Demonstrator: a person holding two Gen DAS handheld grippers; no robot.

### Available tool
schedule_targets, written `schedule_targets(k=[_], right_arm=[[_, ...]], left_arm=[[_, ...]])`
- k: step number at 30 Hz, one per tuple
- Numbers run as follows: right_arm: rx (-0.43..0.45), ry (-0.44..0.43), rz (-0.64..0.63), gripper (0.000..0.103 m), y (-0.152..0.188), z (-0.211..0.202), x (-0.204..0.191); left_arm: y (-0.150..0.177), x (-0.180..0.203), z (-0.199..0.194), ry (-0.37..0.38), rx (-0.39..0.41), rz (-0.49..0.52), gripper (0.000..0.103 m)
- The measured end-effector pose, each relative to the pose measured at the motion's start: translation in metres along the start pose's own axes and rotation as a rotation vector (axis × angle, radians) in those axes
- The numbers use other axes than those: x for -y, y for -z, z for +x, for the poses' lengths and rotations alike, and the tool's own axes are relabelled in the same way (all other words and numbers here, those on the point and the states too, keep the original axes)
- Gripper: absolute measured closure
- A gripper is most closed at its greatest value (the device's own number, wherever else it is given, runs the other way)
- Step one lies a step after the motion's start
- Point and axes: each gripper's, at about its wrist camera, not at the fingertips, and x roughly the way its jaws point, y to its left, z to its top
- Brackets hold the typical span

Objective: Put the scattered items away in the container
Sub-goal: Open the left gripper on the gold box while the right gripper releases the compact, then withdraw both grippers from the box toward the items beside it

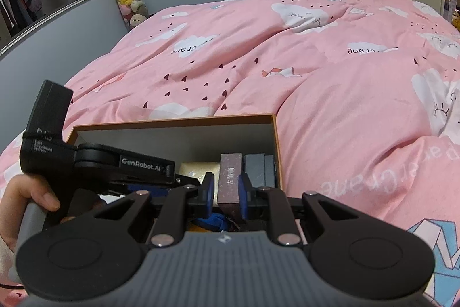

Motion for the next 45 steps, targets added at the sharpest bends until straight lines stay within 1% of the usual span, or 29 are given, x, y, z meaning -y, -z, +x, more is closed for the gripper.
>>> schedule_targets(k=[1, 3, 6, 11, 15, 18, 21, 25, 29, 31, 36, 42, 44, 45], right_arm=[[-0.001, -0.001, 0.000, 0.082, 0.001, 0.000, 0.000], [-0.004, 0.000, 0.001, 0.082, 0.001, 0.000, 0.001], [-0.014, -0.001, 0.001, 0.082, 0.003, 0.003, 0.000], [-0.028, 0.014, -0.017, 0.082, 0.007, 0.005, -0.003], [-0.040, 0.018, -0.021, 0.077, 0.008, 0.003, -0.003], [-0.050, 0.022, -0.024, 0.075, 0.010, 0.002, -0.005], [-0.050, 0.020, -0.028, 0.071, 0.012, -0.003, -0.009], [-0.043, 0.016, -0.030, 0.064, 0.016, -0.012, -0.015], [-0.041, 0.008, -0.030, 0.062, 0.021, -0.020, -0.022], [-0.037, 0.007, -0.030, 0.058, 0.024, -0.025, -0.026], [-0.021, 0.007, -0.047, 0.052, 0.036, -0.041, -0.039], [-0.009, 0.014, -0.082, 0.049, 0.053, -0.059, -0.053], [0.009, 0.014, -0.081, 0.046, 0.059, -0.067, -0.054], [0.018, 0.012, -0.081, 0.043, 0.062, -0.072, -0.054]], left_arm=[[-0.001, 0.002, 0.000, 0.012, -0.006, 0.003, 0.059], [-0.001, 0.005, 0.001, 0.028, -0.017, 0.007, 0.063], [0.000, 0.011, 0.004, 0.013, -0.013, 0.027, 0.063], [0.002, 0.007, -0.003, 0.010, -0.006, 0.023, 0.063], [0.007, 0.013, -0.021, -0.003, 0.028, 0.053, 0.063], [0.012, 0.021, -0.039, -0.033, 0.055, 0.096, 0.063], [0.022, 0.029, -0.061, -0.052, 0.092, 0.143, 0.063], [0.040, 0.039, -0.089, -0.086, 0.136, 0.214, 0.063], [0.059, 0.045, -0.116, -0.101, 0.193, 0.255, 0.063], [0.069, 0.046, -0.129, -0.113, 0.223, 0.270, 0.063], [0.093, 0.045, -0.148, -0.151, 0.273, 0.294, 0.062], [0.127, 0.044, -0.164, -0.234, 0.342, 0.361, 0.062], [0.136, 0.041, -0.171, -0.240, 0.356, 0.359, 0.062], [0.140, 0.038, -0.174, -0.231, 0.352, 0.355, 0.062]])
